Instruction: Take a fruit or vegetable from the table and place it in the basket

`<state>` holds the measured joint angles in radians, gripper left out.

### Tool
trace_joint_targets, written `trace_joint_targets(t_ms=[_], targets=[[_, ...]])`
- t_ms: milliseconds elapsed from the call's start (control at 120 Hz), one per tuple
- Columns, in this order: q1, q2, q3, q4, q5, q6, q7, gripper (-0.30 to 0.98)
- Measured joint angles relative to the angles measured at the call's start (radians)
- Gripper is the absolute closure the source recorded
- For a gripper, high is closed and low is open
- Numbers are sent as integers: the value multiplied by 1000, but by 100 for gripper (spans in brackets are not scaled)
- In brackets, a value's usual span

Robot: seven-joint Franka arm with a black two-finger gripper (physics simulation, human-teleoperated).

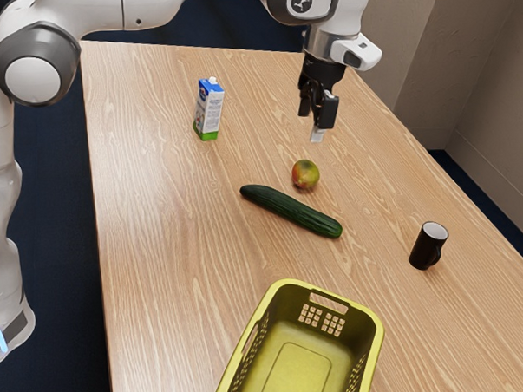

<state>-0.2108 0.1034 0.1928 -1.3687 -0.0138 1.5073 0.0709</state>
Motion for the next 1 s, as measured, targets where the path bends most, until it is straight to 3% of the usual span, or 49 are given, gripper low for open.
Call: trace_joint_targets(t_ms=[567,725,1000], targets=[[1,-28,-17,10,16,-6,-20,0],[-11,-36,-7,-57,18,-26,67,0],[10,-40,17,-257,61,163,315,0]])
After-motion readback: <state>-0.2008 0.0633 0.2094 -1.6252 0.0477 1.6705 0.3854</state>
